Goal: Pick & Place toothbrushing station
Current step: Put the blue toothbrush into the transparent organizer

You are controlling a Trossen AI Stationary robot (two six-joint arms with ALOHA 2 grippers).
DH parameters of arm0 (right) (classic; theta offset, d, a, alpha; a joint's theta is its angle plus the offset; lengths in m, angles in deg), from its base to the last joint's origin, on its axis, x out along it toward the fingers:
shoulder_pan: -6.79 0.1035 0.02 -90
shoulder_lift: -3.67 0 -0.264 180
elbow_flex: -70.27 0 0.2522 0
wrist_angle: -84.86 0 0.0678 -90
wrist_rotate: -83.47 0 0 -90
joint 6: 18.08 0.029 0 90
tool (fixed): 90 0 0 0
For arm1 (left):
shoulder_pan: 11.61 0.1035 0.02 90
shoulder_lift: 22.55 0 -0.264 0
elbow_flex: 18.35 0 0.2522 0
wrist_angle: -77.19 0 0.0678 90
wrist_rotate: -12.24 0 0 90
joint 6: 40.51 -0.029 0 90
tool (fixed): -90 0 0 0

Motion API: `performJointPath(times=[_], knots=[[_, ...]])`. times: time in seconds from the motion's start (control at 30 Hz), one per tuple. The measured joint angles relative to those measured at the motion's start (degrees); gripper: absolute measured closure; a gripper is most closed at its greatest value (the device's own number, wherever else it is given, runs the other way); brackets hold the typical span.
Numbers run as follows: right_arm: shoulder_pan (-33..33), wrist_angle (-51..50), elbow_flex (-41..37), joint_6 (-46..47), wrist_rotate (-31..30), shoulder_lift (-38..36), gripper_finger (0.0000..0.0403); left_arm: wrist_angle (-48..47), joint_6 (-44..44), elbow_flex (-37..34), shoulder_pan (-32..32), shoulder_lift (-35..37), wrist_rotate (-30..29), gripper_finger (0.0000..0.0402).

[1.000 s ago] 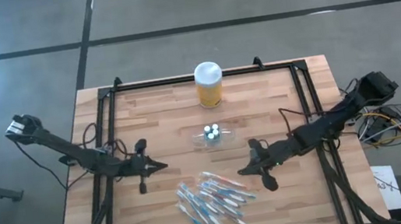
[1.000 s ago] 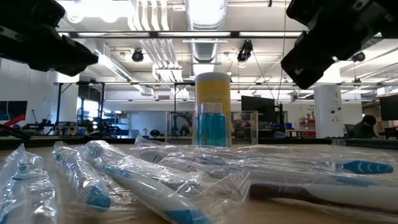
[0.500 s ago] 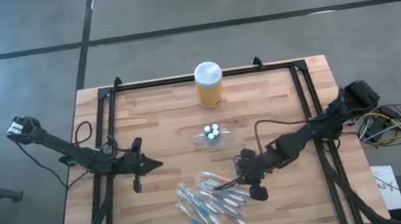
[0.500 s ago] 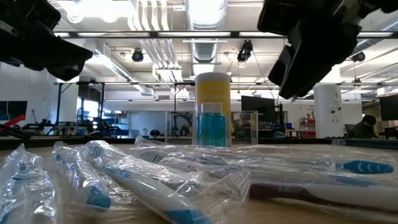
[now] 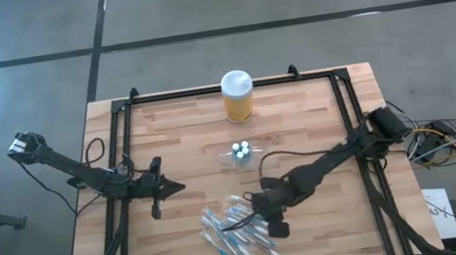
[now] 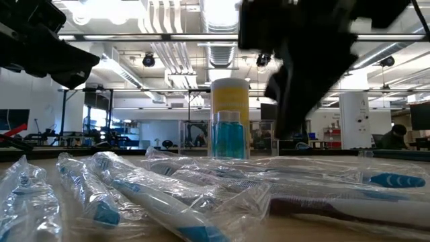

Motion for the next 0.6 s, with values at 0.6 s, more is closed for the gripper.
performJointPath(times=[0.6], knots=[[-0.6, -11.2, 9.4, 0.4, -1.4, 7.5, 0.0264, -4.9, 3.1, 0.0, 0.0, 0.0, 0.6, 0.0385]])
